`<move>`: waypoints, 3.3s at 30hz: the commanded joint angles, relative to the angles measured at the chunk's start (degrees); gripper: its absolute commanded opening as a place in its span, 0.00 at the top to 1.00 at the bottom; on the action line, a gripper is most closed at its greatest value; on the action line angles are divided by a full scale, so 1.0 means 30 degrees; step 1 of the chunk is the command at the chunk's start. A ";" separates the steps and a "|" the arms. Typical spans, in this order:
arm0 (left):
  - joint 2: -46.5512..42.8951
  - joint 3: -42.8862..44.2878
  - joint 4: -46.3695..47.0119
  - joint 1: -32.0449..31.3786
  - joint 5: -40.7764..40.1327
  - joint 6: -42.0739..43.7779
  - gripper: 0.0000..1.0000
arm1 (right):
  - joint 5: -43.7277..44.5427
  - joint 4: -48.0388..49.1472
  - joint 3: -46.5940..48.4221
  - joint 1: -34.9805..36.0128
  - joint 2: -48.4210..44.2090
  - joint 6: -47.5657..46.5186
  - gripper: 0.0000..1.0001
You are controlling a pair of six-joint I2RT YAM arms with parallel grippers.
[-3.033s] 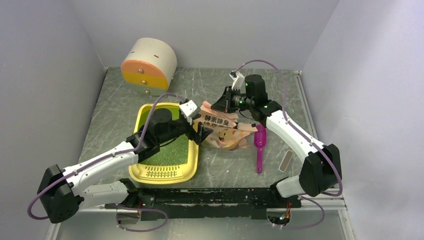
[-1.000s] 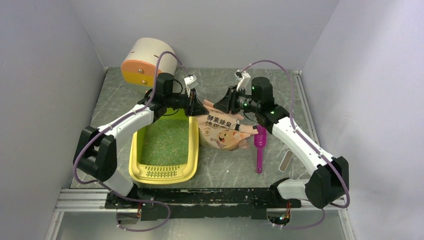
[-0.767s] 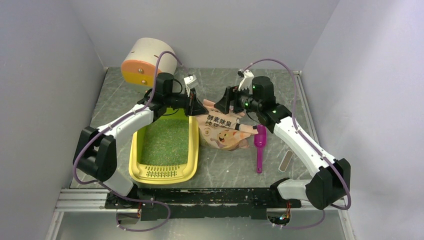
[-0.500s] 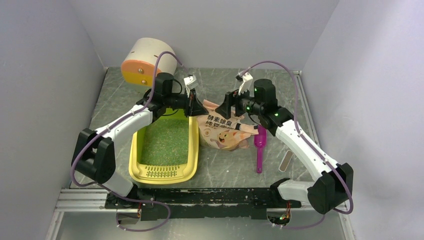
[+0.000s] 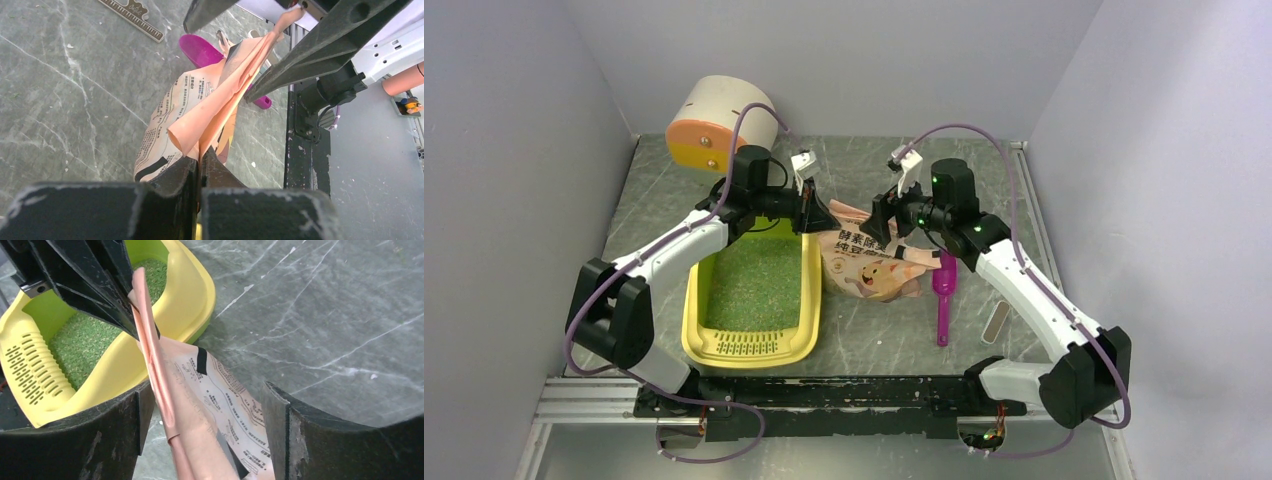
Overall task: Fill the litter box with clean litter
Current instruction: Open the cat litter bag at the center of the board.
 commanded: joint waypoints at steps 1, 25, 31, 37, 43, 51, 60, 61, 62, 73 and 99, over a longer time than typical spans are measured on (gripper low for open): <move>-0.1073 0.0768 0.0563 0.0036 0.0517 -0.0016 0.95 | -0.0024 -0.1109 0.1374 -0.0019 -0.0347 -0.2244 0.18; -0.0918 0.1140 0.0309 0.0036 0.0297 -0.0045 0.58 | -0.0902 -0.0987 0.1338 0.0075 -0.0125 -0.3939 0.96; -0.1082 0.1028 0.1083 0.0036 -0.0125 -0.0467 0.31 | -0.1734 0.0444 0.0127 0.0077 -0.1333 -0.4359 1.00; -0.1233 0.0806 0.1617 0.0149 -0.0683 -0.0933 0.27 | -0.1737 0.1042 -0.0706 0.0081 -0.2204 -0.4773 1.00; -0.3004 -0.0871 0.3448 0.0329 -0.2631 -0.1383 0.18 | -0.1316 0.0859 -0.1093 0.0082 -0.2438 -0.4942 1.00; -0.2222 -0.0213 0.2176 0.0416 -0.2768 -0.1298 0.07 | -0.1950 0.1915 -0.1811 0.0079 -0.2938 -0.4944 1.00; -0.3241 -0.1463 0.3690 0.0534 -0.3697 -0.1923 0.03 | -0.2589 0.2801 -0.2065 0.0093 -0.2985 -0.5700 1.00; -0.3365 -0.2024 0.4365 0.0534 -0.3609 -0.2273 0.03 | -0.2678 0.2929 -0.2131 0.0094 -0.3048 -0.5821 1.00; -0.3311 -0.2391 0.4702 0.0534 -0.3770 -0.2658 0.03 | -0.2836 0.3110 -0.2242 0.0109 -0.3111 -0.5990 1.00; 0.0150 -0.0045 0.2391 -0.0283 0.0951 -0.0648 0.17 | -0.3279 0.3659 -0.2242 0.0108 -0.2980 -0.7058 1.00; -0.0994 -0.0668 0.3140 -0.1047 -0.1303 0.1686 0.95 | 0.5425 0.1181 -0.0553 -0.0138 -0.5352 -0.0209 0.49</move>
